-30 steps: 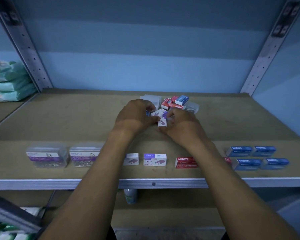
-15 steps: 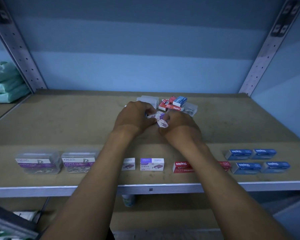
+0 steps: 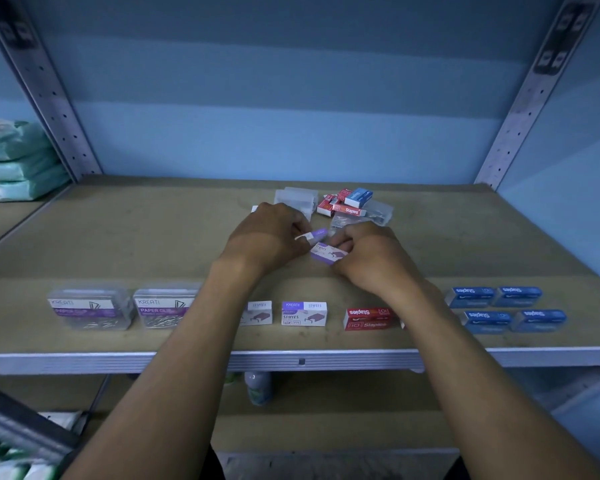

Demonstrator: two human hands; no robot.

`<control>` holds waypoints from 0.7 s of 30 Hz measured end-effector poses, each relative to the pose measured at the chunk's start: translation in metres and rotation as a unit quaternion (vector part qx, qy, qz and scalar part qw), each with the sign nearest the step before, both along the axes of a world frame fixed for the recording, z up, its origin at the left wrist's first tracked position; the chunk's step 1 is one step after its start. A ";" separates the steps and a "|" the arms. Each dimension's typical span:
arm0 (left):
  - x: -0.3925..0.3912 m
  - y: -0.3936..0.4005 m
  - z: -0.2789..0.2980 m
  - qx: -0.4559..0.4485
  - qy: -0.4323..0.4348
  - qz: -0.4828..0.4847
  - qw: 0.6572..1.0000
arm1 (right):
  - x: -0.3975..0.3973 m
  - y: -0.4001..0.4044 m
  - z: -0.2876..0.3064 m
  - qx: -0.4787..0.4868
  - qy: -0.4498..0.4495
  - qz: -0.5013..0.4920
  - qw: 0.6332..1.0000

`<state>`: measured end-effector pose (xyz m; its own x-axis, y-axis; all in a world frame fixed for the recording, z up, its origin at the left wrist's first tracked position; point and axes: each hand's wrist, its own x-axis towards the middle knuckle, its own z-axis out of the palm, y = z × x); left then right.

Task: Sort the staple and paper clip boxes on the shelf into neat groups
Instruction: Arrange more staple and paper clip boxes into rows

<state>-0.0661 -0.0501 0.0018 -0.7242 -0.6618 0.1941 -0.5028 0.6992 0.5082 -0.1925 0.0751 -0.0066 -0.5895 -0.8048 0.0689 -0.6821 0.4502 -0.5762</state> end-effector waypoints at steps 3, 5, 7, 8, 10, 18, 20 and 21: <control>0.005 0.001 0.000 -0.015 -0.014 -0.005 1.000 | -0.002 0.006 0.001 0.015 0.007 0.014 1.000; 0.010 0.002 0.002 -0.012 -0.020 -0.007 1.000 | -0.004 0.010 0.004 0.025 0.016 0.031 0.999; 0.015 0.003 0.003 -0.015 -0.020 -0.013 1.000 | -0.005 0.014 0.007 0.024 0.025 0.051 0.998; 0.017 0.004 0.004 -0.017 -0.021 -0.015 1.000 | -0.006 0.016 0.008 0.022 0.026 0.058 0.998; 0.023 0.007 0.005 -0.017 -0.027 -0.008 0.999 | -0.007 0.020 0.010 0.013 0.022 0.065 0.998; 0.033 0.020 0.016 -0.005 -0.062 0.048 0.997 | -0.007 0.021 0.011 -0.006 0.026 0.086 0.996; 0.033 0.019 0.017 0.006 -0.076 0.052 0.996 | -0.007 0.021 0.011 -0.005 0.028 0.086 0.996; 0.032 0.018 0.016 0.010 -0.083 0.054 0.995 | -0.006 0.021 0.012 -0.004 0.028 0.086 0.996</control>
